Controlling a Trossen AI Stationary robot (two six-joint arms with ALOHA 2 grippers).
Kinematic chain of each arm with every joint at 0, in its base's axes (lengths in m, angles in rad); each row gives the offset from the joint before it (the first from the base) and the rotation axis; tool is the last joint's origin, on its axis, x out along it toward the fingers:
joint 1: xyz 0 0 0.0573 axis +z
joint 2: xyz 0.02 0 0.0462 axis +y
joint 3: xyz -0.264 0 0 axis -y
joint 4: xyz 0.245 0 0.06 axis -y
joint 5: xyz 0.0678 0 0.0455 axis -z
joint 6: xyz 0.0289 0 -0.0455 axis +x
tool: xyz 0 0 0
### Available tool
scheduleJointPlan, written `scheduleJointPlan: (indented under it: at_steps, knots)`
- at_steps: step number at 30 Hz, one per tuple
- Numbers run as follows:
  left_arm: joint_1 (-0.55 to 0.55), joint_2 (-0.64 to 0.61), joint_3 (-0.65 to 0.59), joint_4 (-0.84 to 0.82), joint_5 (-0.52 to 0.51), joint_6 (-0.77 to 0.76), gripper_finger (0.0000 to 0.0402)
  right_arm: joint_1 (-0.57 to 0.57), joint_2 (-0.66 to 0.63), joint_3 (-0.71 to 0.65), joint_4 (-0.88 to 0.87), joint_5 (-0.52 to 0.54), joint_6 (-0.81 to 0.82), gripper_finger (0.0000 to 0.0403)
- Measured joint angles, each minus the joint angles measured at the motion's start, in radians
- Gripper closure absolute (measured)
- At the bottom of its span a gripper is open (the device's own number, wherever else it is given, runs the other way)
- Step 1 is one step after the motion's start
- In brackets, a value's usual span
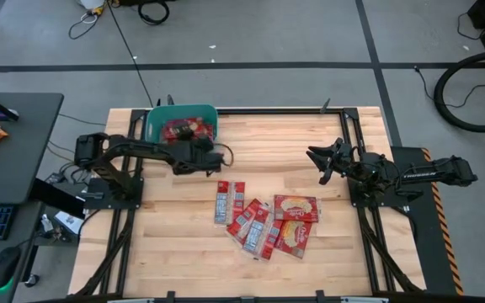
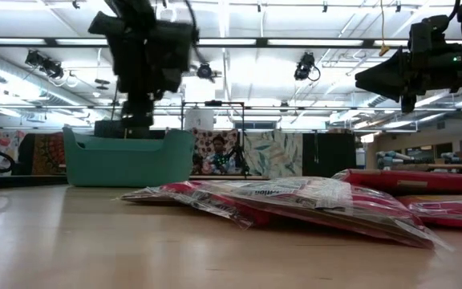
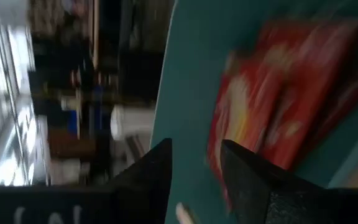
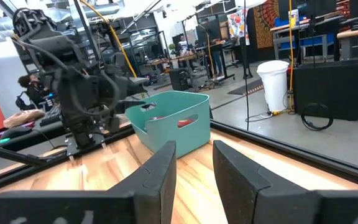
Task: Sort popcorn bags into baskets
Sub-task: Put the red popcorn bag into the blue bin
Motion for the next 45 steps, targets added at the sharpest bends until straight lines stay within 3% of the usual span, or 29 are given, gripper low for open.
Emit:
scheduleJointPlan:
  at_steps: [5, 8, 10, 16, 18, 21, 29, 36, 45]
  knots:
    - [-0.144, 0.002, 0.01, 0.172, -0.095, 0.226, 0.026, 0.0, 0.0, 0.0, 0.002, -0.002, 0.0, 0.0292]
    - [-0.215, 0.002, 0.01, 0.248, -0.067, 0.336, 0.026, 0.0, 0.0, 0.0, 0.002, -0.002, 0.0, 0.0292]
    - [-0.25, 0.002, 0.01, 0.256, 0.041, 0.357, 0.026, 0.0, 0.0, 0.0, 0.002, -0.002, 0.0, 0.0292]
    - [-0.326, 0.002, 0.01, 0.265, 0.551, 0.358, 0.026, 0.0, 0.0, 0.0, 0.003, -0.002, 0.0, 0.0292]
    - [-0.346, 0.002, 0.01, 0.272, 0.65, 0.359, 0.026, 0.0, 0.0, 0.0, 0.003, -0.002, 0.0, 0.0292]
    - [-0.381, 0.017, 0.01, 0.306, 0.713, 0.389, 0.026, 0.0, 0.0, 0.0, 0.003, -0.002, 0.0, 0.0292]
    - [-0.471, 0.077, 0.009, 0.515, 0.804, 0.272, 0.026, 0.0, 0.0, 0.0, 0.007, -0.002, 0.0, 0.0292]
    - [-0.56, 0.132, 0.009, 0.574, 0.801, 0.212, 0.0252, 0.0, 0.0, 0.0, 0.008, -0.002, 0.0, 0.0292]
    - [-0.633, 0.225, 0.01, 0.615, 0.63, 0.409, 0.0209, 0.0, 0.0, 0.0, 0.008, -0.002, 0.0, 0.0293]
